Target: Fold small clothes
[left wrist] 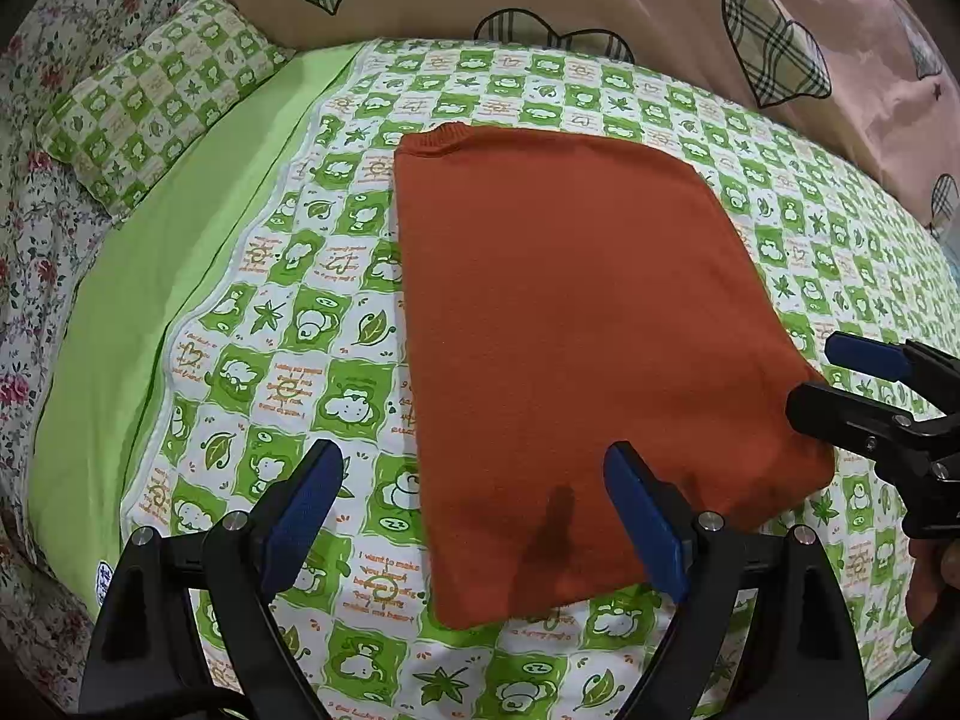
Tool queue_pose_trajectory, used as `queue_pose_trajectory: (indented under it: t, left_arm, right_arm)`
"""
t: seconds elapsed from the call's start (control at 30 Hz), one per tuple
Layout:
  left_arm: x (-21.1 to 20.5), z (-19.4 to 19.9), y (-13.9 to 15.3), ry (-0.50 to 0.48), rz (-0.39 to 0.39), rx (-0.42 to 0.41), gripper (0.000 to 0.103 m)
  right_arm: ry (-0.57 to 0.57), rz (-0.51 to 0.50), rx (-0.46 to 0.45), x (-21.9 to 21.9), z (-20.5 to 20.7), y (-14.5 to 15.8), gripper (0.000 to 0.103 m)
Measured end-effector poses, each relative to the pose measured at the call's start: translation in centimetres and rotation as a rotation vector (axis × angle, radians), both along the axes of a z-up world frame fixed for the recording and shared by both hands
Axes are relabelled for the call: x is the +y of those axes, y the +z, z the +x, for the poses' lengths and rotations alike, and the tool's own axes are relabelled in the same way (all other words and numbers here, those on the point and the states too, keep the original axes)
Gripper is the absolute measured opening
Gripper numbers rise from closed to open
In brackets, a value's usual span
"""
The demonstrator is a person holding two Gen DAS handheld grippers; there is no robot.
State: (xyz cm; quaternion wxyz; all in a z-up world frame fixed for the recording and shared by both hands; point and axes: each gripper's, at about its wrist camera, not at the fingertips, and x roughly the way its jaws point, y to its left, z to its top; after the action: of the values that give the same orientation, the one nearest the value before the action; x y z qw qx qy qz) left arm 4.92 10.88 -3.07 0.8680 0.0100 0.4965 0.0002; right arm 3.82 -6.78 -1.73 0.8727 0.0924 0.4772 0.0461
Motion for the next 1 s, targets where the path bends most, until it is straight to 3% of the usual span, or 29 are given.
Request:
queue_pose_trajectory:
  t: [1.0]
  left_arm:
    - [-0.16,0.21,0.1,-0.01,0.003,-0.004,0.089]
  right_arm:
    - [-0.005,0.001,-0.009,-0.22,0.0,0.2,0.091]
